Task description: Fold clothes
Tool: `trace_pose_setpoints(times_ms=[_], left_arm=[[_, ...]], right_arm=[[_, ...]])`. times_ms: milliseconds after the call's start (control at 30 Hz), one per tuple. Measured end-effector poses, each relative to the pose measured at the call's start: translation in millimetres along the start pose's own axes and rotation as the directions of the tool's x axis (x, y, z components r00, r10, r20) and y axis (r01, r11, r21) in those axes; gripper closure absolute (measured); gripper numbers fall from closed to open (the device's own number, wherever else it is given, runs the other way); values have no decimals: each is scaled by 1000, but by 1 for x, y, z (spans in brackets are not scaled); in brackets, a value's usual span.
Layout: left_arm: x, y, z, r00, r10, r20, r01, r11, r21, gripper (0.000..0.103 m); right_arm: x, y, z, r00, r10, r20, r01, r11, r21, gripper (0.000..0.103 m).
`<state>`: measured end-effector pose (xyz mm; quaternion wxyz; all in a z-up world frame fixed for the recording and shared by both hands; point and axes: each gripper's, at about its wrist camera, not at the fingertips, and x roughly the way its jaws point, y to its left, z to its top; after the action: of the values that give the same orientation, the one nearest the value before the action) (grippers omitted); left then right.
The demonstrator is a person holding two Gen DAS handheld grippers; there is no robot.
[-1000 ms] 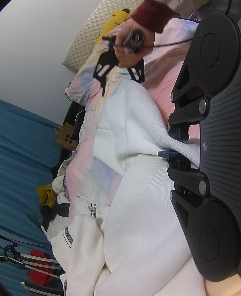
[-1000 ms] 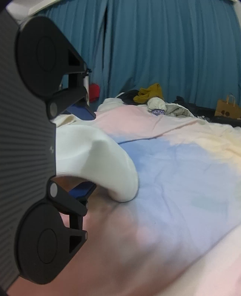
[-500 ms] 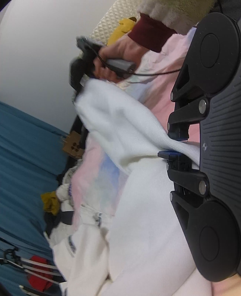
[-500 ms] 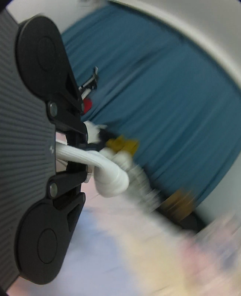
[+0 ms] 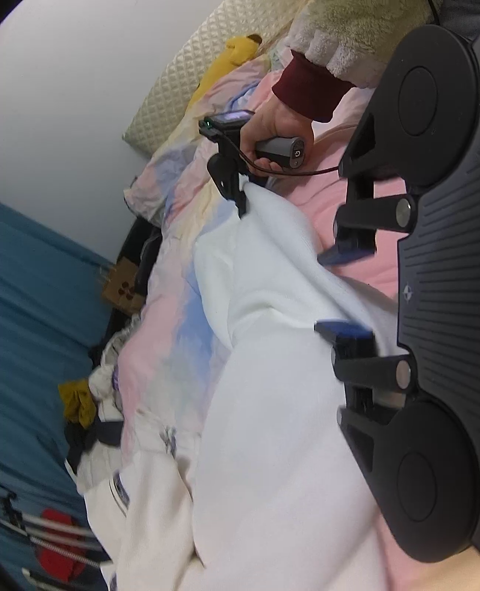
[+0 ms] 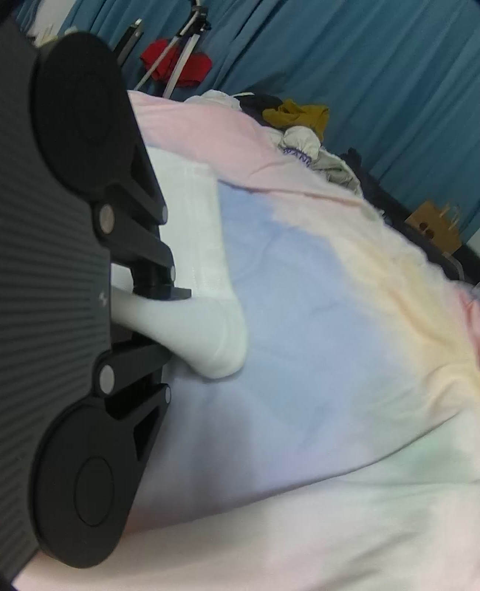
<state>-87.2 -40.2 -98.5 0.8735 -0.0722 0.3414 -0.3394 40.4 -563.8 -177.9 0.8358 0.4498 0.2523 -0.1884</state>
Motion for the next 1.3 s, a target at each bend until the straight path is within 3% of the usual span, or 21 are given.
trace_pose_setpoints(times_ms=[167,233,300,367,433,500,600,733,800,867,967,1000,1033,1067,1133,1300], left_arm=[[-40,2,0,998,49,-44,-53,995,-89,37],[-59,14,1,992,113,-64,-121,982,-144,33],[-78,27,3,980,178,-85,-191,961,-198,27],[-102,50,4,951,302,-65,-308,903,-300,26],[-125,78,2,928,369,-59,-355,824,-441,21],[-146,109,-1,909,412,-63,-367,718,-592,21],[-167,153,-16,899,435,-45,-298,534,-792,20],[-167,200,-46,893,448,-55,-201,287,-937,23],[-167,220,-55,892,452,-17,-123,206,-971,24],[-171,228,-51,872,490,25,-87,205,-975,28],[-183,241,-40,835,547,57,-73,213,-974,50],[-185,244,-36,833,552,46,-87,213,-973,75],[-186,247,-33,831,556,35,-101,212,-972,90],[-188,249,-29,828,561,25,-115,214,-970,91],[-194,245,-17,810,586,26,-152,252,-956,95],[-255,231,15,758,641,124,-169,377,-911,96]], right_arm=[[-18,-7,-5,998,25,60,-25,1000,-4,98],[-20,3,1,994,35,107,-33,999,-17,98],[-30,1,6,987,30,158,-29,1000,-8,98],[-37,-5,11,980,8,201,-14,1000,27,98],[-42,-17,13,974,-31,226,16,997,71,98],[-41,-29,15,967,-76,244,51,993,107,98],[-34,-40,15,962,-122,243,92,987,131,98],[-29,-41,14,959,-139,246,109,985,133,98],[-30,-37,14,956,-134,262,109,988,109,98],[-30,-36,14,955,-131,266,106,989,104,98],[-29,-37,13,957,-130,259,107,989,102,98],[-28,-39,11,960,-135,246,113,988,103,98],[-26,-41,10,962,-139,234,118,988,104,98],[-24,-44,10,967,-140,214,119,987,109,97],[-23,-50,10,975,-126,183,103,986,131,97],[-36,-54,10,979,-102,174,74,984,162,97]])
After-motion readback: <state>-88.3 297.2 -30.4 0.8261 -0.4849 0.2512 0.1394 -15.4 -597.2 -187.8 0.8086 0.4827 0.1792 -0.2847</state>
